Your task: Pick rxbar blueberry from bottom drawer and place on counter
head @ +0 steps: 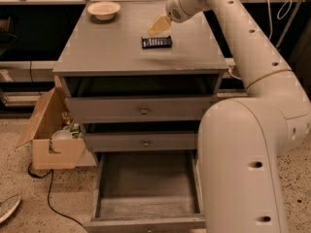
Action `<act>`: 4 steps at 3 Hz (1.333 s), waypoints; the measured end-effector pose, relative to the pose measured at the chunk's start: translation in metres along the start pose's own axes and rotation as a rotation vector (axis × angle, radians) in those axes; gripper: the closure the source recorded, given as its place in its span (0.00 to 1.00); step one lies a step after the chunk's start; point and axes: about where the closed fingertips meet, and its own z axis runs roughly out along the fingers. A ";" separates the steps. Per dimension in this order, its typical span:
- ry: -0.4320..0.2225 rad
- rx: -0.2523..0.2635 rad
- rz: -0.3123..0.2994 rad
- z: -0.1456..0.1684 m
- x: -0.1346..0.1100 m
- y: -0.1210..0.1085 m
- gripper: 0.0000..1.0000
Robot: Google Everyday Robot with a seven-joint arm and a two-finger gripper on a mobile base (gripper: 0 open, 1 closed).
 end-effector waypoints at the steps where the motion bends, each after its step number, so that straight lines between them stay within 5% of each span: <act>1: -0.004 -0.001 0.009 -0.003 0.002 -0.001 0.00; 3: -0.092 0.085 0.188 -0.101 0.042 -0.035 0.00; 4: -0.138 0.189 0.245 -0.164 0.075 -0.056 0.00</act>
Offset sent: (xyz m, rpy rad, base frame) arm -0.0453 -0.1082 0.0454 0.1536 0.0327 -0.1466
